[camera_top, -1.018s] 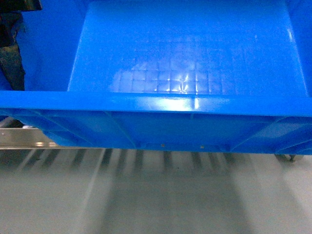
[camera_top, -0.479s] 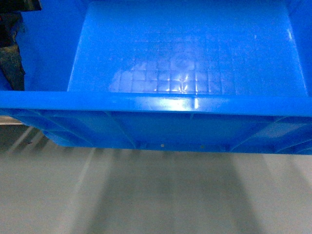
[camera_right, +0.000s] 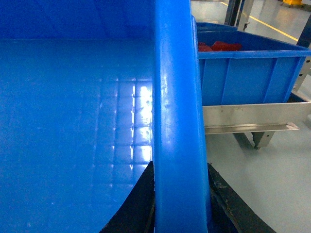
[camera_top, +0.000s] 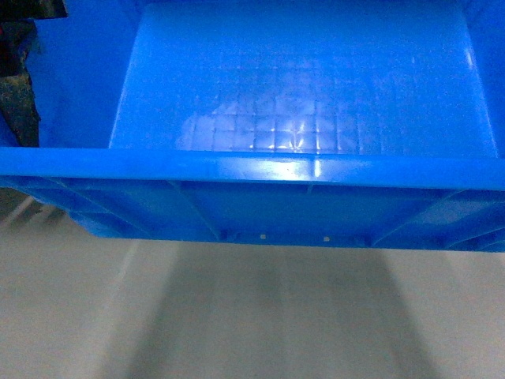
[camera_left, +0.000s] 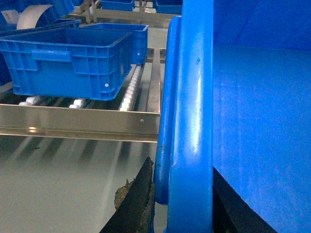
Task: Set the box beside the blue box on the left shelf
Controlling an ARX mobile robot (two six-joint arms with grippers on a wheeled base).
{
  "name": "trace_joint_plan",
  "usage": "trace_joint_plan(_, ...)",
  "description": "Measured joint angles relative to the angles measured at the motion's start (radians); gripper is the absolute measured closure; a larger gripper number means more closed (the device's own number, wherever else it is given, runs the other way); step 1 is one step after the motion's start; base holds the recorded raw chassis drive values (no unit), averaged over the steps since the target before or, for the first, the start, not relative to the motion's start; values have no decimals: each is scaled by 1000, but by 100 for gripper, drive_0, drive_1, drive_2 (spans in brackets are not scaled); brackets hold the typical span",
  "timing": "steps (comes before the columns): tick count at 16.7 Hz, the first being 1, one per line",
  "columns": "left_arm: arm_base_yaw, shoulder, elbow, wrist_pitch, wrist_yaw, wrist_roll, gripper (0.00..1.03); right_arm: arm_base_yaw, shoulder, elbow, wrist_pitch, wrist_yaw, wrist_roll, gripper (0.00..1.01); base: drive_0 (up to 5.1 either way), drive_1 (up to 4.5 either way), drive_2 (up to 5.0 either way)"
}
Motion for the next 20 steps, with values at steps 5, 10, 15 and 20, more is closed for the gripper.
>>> trace_joint_plan(5, 0, 0, 0, 0, 0, 0, 85, 0, 0, 0, 1, 0, 0, 80, 0, 0, 0)
trace_joint_plan(10, 0, 0, 0, 0, 0, 0, 85, 0, 0, 0, 1, 0, 0, 80, 0, 0, 0)
trace_joint_plan(15, 0, -1, 0, 0, 0, 0, 85, 0, -1, 0, 2, 1, -1, 80, 3, 335, -329)
trace_joint_plan(20, 0, -1, 0, 1, 0, 0, 85, 0, -1, 0, 3, 1, -1, 80, 11, 429, -406)
